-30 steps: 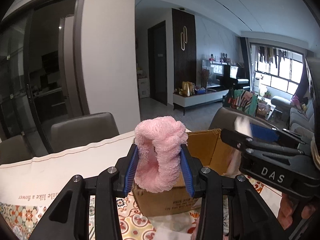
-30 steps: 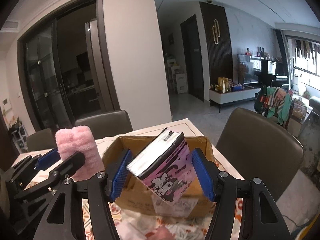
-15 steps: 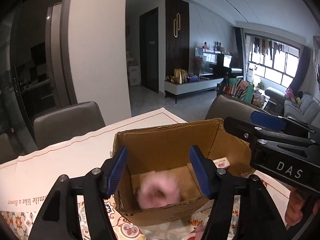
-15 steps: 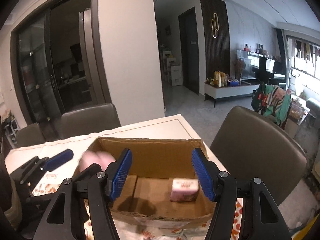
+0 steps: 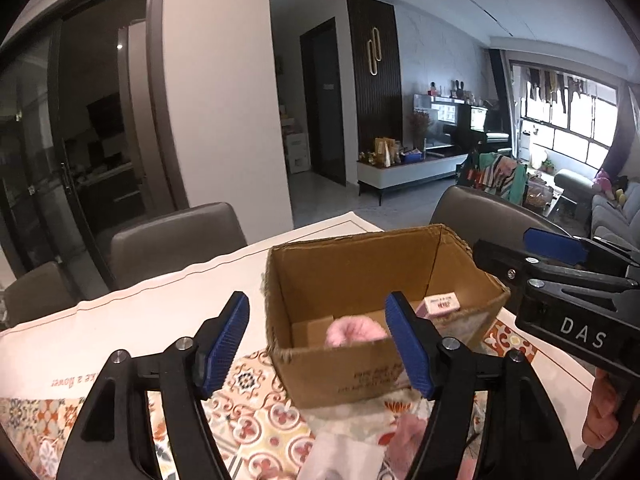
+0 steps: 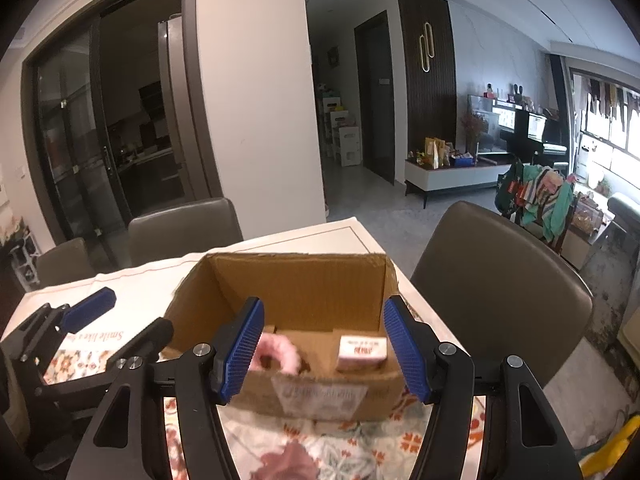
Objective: Organize soft objects
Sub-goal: 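Open the right tool to drop the tissue pack while the left tool drops the headband into the box, then move both tools back toward the fabric items on the table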
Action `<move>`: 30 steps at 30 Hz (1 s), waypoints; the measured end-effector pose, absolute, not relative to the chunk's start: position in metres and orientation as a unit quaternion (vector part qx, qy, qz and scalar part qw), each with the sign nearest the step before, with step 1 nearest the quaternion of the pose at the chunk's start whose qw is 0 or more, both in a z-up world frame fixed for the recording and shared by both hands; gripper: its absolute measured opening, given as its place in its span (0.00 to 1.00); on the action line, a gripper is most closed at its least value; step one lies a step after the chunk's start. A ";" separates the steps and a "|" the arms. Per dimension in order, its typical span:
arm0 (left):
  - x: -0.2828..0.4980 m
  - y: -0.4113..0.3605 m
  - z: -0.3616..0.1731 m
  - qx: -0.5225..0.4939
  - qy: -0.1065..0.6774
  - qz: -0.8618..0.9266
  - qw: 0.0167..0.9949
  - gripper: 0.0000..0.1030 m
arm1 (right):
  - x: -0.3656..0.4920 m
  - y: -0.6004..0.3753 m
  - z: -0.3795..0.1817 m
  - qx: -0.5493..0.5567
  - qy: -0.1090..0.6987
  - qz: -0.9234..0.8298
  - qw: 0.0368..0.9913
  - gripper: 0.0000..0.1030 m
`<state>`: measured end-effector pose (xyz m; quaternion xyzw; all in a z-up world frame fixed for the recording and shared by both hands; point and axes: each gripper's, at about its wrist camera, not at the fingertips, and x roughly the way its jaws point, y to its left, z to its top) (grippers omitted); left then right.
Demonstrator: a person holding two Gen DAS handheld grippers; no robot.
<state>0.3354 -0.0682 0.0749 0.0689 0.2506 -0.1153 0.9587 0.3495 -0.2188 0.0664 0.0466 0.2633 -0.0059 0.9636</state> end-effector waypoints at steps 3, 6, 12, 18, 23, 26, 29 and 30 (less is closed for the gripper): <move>0.319 -0.065 0.078 0.068 0.247 -0.108 0.961 0.76 | 0.334 -0.216 0.068 0.048 0.262 0.001 0.964 0.62; 0.306 -0.061 0.082 0.069 0.247 -0.098 0.962 0.78 | 0.319 -0.216 0.069 0.043 0.261 0.001 0.964 0.62; 0.278 -0.057 0.079 0.075 0.248 -0.085 0.962 0.78 | 0.291 -0.215 0.069 0.034 0.259 -0.001 0.965 0.62; 0.245 -0.053 0.071 0.078 0.244 -0.087 0.963 0.78 | 0.264 -0.214 0.060 0.036 0.265 0.007 0.964 0.62; 0.221 -0.049 0.058 0.071 0.252 -0.088 0.961 0.78 | 0.243 -0.213 0.048 0.035 0.272 0.012 0.962 0.62; 0.206 -0.046 0.048 0.066 0.262 -0.087 0.959 0.74 | 0.232 -0.214 0.040 0.038 0.277 0.015 0.960 0.62; 0.192 -0.044 0.036 0.064 0.269 -0.092 0.957 0.73 | 0.218 -0.215 0.031 0.039 0.282 0.019 0.958 0.62; 0.189 -0.044 0.034 0.066 0.271 -0.092 0.956 0.73 | 0.214 -0.214 0.028 0.039 0.285 0.020 0.958 0.62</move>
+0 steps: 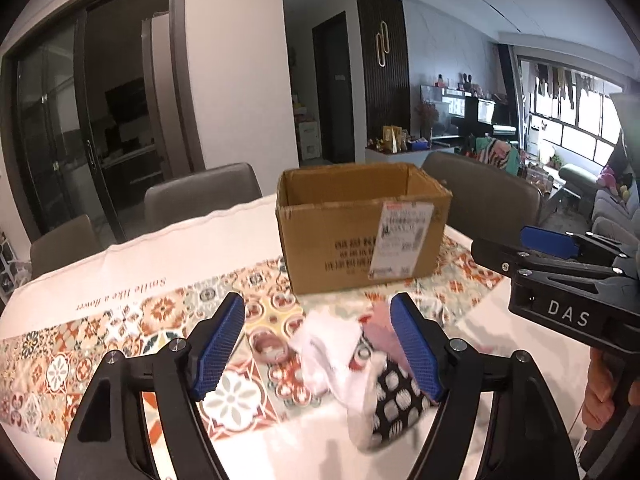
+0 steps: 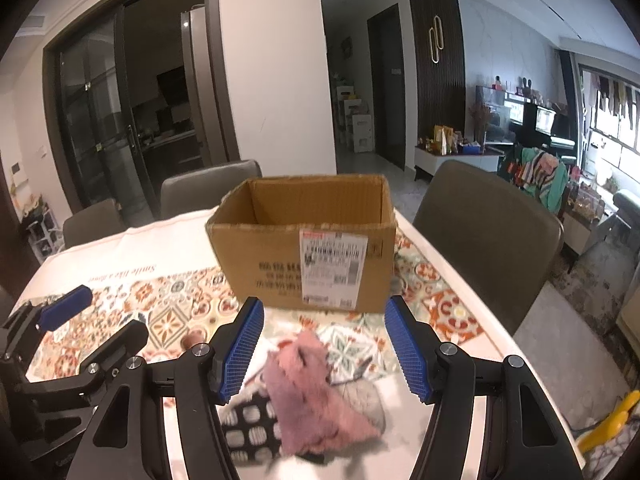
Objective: Organize soft objects
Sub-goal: 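Move both tools back toward the fabric items on the table, then grasp the polka-dot fabric item with the left tool while the right tool grasps the pink towel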
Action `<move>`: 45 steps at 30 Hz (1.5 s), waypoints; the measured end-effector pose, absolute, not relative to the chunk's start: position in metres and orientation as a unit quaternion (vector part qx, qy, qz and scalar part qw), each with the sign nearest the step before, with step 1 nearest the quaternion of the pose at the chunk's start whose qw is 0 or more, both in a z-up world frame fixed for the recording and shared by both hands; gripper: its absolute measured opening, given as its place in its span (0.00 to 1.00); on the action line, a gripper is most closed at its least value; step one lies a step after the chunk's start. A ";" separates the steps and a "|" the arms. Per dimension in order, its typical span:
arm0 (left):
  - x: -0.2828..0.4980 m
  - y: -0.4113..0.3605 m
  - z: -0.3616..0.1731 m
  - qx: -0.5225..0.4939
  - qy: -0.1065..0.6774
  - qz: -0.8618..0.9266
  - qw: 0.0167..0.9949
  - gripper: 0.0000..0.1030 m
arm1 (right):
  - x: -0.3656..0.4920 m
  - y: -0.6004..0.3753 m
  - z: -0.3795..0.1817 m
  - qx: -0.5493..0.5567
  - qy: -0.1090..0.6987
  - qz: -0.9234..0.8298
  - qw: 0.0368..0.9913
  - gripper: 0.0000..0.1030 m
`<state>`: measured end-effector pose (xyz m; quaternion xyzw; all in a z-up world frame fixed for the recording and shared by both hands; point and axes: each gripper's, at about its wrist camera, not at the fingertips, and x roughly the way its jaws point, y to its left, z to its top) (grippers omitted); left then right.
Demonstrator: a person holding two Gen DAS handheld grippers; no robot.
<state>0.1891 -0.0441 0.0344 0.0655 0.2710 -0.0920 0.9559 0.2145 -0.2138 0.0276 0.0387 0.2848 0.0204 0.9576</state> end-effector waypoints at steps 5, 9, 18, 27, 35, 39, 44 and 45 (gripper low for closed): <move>0.171 -0.043 0.020 0.063 0.282 -0.096 0.953 0.69 | 0.196 -0.208 0.009 0.035 0.299 0.028 0.953 0.62; 0.159 -0.041 0.006 0.056 0.297 -0.108 0.947 0.68 | 0.187 -0.205 -0.004 0.036 0.315 0.037 0.948 0.62; 0.150 -0.042 -0.027 0.045 0.336 -0.130 0.932 0.62 | 0.179 -0.199 -0.034 0.029 0.350 0.056 0.935 0.62; 0.155 -0.045 -0.053 0.044 0.361 -0.148 0.920 0.54 | 0.193 -0.190 -0.060 0.004 0.387 0.081 0.918 0.62; 0.166 -0.050 -0.068 0.037 0.377 -0.166 0.911 0.49 | 0.209 -0.189 -0.083 0.016 0.422 0.099 0.901 0.62; 0.170 -0.054 -0.073 0.033 0.383 -0.174 0.907 0.48 | 0.213 -0.190 -0.091 0.015 0.434 0.101 0.895 0.57; 0.177 -0.057 -0.079 0.028 0.388 -0.184 0.903 0.44 | 0.219 -0.191 -0.101 0.015 0.445 0.103 0.890 0.55; 0.179 -0.058 -0.082 0.027 0.390 -0.188 0.901 0.43 | 0.220 -0.191 -0.103 0.013 0.445 0.102 0.889 0.53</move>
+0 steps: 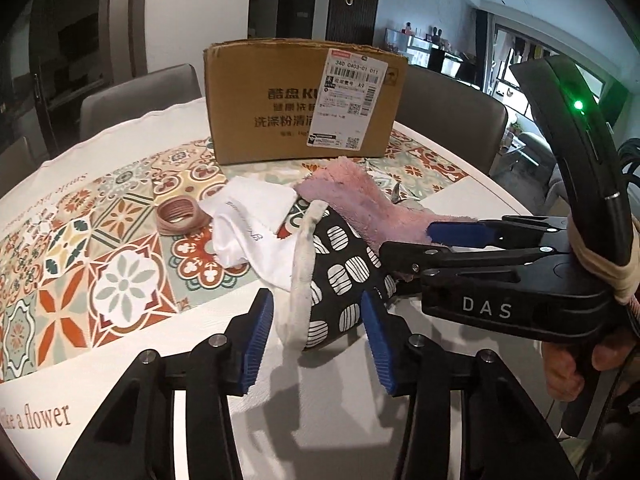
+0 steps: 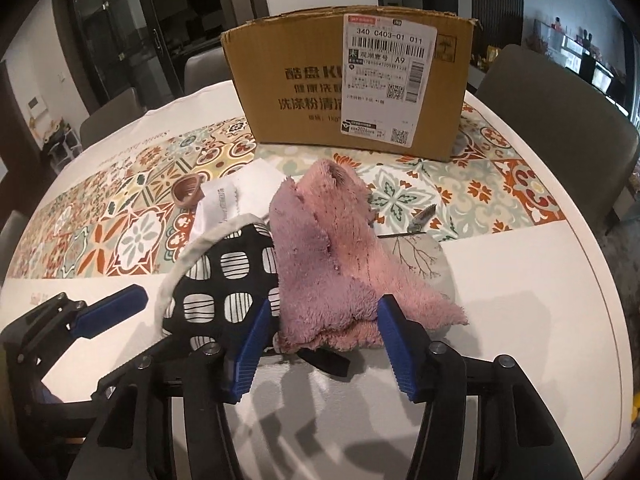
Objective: Organize soft objects
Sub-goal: 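Grasp the polka-dot fabric item with the left tool while the right tool grasps the pink towel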
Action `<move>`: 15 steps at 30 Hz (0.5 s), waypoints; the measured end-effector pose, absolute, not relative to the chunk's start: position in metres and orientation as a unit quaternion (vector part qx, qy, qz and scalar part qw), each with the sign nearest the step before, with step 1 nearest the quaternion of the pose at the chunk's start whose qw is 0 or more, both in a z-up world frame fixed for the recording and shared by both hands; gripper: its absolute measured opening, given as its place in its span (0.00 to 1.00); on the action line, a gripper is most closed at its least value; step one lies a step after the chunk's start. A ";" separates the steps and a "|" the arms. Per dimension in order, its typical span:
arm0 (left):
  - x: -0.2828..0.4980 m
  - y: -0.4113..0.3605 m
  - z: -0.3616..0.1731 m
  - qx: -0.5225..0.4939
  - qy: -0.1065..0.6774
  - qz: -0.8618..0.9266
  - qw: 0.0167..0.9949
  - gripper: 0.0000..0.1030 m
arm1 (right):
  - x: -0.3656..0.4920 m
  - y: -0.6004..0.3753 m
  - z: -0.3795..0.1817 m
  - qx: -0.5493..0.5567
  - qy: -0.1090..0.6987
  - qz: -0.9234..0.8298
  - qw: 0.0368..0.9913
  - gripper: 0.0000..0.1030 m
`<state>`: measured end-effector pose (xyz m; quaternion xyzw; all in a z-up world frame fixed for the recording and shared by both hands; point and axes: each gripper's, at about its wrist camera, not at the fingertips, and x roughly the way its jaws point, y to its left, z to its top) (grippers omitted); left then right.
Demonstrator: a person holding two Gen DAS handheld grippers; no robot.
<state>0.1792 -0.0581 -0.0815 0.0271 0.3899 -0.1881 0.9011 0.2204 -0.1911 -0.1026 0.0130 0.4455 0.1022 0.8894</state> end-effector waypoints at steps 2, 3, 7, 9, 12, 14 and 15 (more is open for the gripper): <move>0.182 -0.060 -0.085 0.023 0.397 -0.194 0.897 0.40 | 0.223 -0.191 -0.105 0.011 0.448 0.102 0.888 0.48; 0.184 -0.060 -0.087 0.019 0.401 -0.198 0.894 0.38 | 0.224 -0.191 -0.106 0.012 0.451 0.103 0.887 0.45; 0.186 -0.062 -0.090 0.019 0.402 -0.199 0.893 0.30 | 0.225 -0.192 -0.111 0.012 0.457 0.103 0.883 0.35; 0.185 -0.062 -0.090 0.020 0.399 -0.204 0.894 0.25 | 0.223 -0.193 -0.112 0.016 0.457 0.106 0.883 0.29; 0.183 -0.064 -0.087 0.020 0.395 -0.212 0.894 0.19 | 0.220 -0.193 -0.110 0.019 0.453 0.110 0.885 0.20; 0.179 -0.064 -0.082 0.018 0.389 -0.217 0.895 0.18 | 0.218 -0.194 -0.108 0.022 0.448 0.109 0.887 0.17; 0.177 -0.065 -0.079 0.017 0.385 -0.219 0.896 0.17 | 0.216 -0.195 -0.107 0.026 0.447 0.110 0.888 0.15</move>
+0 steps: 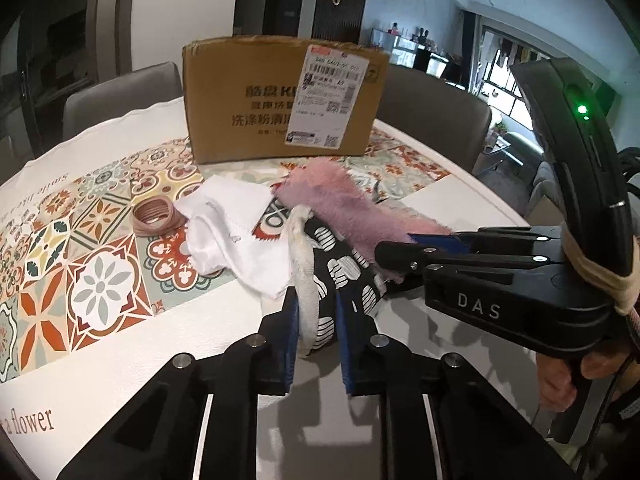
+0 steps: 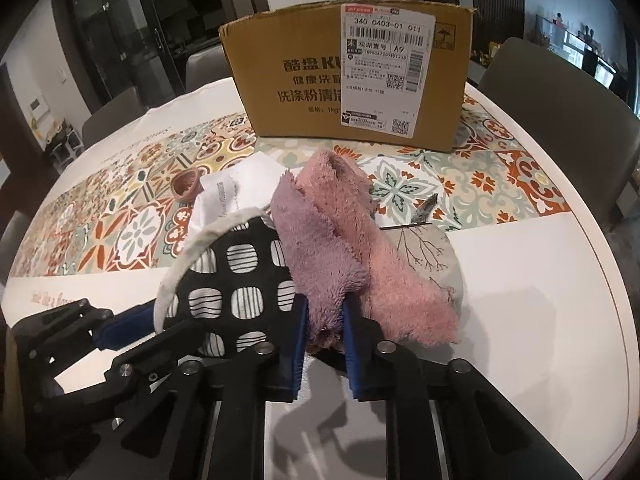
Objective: Organize soft objects
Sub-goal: 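Grasp the polka-dot fabric item with the left tool while the right tool grasps the pink towel, then lift and carry the polka-dot item and pink towel over the box with both tools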
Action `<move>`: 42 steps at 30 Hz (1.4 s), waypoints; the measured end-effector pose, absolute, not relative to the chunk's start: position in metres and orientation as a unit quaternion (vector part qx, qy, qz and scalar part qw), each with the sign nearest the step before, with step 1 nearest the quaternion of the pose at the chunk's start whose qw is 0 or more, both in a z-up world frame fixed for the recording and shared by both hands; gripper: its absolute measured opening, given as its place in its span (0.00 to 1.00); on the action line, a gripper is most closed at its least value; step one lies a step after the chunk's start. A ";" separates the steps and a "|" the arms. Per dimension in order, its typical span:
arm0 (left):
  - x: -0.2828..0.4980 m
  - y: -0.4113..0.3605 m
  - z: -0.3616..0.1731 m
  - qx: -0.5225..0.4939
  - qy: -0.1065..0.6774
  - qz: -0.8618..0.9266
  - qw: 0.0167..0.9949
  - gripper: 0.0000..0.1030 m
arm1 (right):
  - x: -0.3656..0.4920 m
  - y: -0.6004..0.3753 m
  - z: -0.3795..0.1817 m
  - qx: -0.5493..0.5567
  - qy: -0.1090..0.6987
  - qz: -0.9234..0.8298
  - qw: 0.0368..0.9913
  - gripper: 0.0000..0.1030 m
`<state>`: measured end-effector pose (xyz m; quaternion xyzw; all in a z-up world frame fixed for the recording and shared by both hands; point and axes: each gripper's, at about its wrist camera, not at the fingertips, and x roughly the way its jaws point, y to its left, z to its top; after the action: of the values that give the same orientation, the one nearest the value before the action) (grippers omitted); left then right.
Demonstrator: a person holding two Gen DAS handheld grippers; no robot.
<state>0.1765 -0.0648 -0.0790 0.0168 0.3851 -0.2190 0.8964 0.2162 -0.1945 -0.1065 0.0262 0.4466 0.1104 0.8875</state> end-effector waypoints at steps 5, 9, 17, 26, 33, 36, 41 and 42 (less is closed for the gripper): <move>0.164 -0.065 -0.061 0.017 0.361 -0.215 0.907 0.15 | 0.205 -0.201 -0.094 0.051 0.431 0.111 0.894 0.12; 0.153 -0.063 -0.043 0.019 0.336 -0.216 0.917 0.15 | 0.195 -0.204 -0.081 0.057 0.411 0.107 0.903 0.11; 0.140 -0.057 -0.007 0.013 0.290 -0.207 0.934 0.15 | 0.179 -0.205 -0.049 0.076 0.370 0.113 0.919 0.11; 0.138 -0.050 0.013 0.021 0.256 -0.180 0.950 0.15 | 0.172 -0.207 -0.021 0.080 0.328 0.105 0.935 0.11; 0.141 -0.043 0.028 0.019 0.233 -0.158 0.959 0.14 | 0.173 -0.208 -0.002 0.087 0.301 0.101 0.944 0.11; 0.142 -0.042 0.035 0.017 0.224 -0.149 0.963 0.14 | 0.174 -0.208 0.007 0.089 0.288 0.099 0.948 0.11; 0.144 -0.042 0.047 0.019 0.207 -0.136 0.969 0.14 | 0.175 -0.210 0.023 0.091 0.264 0.090 0.956 0.11; 0.145 -0.042 0.049 0.019 0.205 -0.135 0.969 0.14 | 0.175 -0.211 0.026 0.090 0.260 0.088 0.957 0.11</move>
<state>0.1453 -0.0419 0.0492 0.0187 0.2048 -0.1345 0.9693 0.1750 -0.2105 0.0257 0.0903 0.2597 0.0877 0.9575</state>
